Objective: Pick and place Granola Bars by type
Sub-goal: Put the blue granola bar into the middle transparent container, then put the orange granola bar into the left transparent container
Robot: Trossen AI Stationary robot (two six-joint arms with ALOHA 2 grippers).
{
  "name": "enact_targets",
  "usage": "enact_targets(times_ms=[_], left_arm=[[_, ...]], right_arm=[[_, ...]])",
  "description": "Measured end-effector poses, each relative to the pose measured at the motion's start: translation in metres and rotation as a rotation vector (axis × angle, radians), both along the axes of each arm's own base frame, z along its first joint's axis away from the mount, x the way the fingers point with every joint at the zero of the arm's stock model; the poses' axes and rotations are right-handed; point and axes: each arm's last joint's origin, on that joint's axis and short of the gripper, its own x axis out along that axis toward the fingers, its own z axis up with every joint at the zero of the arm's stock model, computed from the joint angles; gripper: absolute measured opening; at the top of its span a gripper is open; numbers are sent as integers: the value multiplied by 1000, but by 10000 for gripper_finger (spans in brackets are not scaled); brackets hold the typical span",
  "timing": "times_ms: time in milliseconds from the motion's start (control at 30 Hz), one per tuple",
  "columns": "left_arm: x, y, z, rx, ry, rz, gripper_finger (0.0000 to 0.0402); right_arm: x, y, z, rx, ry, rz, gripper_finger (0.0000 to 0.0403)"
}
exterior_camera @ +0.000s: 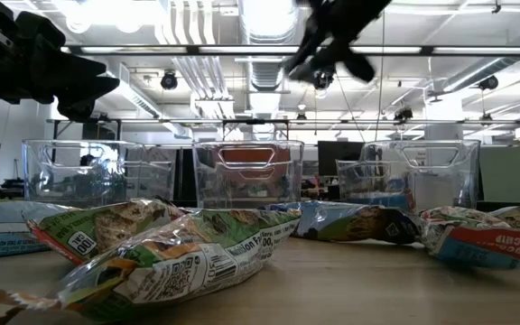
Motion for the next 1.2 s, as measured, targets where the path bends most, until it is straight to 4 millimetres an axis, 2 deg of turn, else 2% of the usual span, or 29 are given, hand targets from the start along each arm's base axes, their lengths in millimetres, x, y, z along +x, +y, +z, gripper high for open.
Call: enact_targets(times_ms=[67, 167, 267, 367, 467, 633, 700, 800, 867, 1067, 1200], left_arm=[[0, 0, 0, 0, 5, 0, 163], [1, 0, -1, 0, 9, 1, 163], [1, 0, -1, 0, 10, 1, 163], [1, 0, -1, 0, 10, 2, 163], [1, 1, 0, 4, 7, 33, 163], [0, 5, 3, -5, -34, 168, 163], [0, 5, 6, -137, -76, 167, 163], [-1, 5, 11, -496, -167, 130, 163], [-1, 5, 17, -665, -243, 110, 163], [-3, 7, 26, -891, -389, 118, 163], [-4, 5, 33, -1001, -428, 1, 163]], right_arm=[[11, -28, -7, 36, 26, 4, 62], [30, -59, -24, 97, 61, 43, 88], [49, -76, -40, 128, 91, 81, 127], [66, -83, -48, 111, 107, 108, 168], [78, -83, -43, 39, 99, 181, 204], [80, -76, -21, -68, 70, 278, 244], [76, -75, -16, -85, 76, 288, 254], [70, -74, -9, -99, 88, 296, 262], [67, -73, -9, -93, 111, 302, 264], [66, -64, -10, -83, 137, 326, 265], [68, -57, -9, -86, 132, 345, 262]])
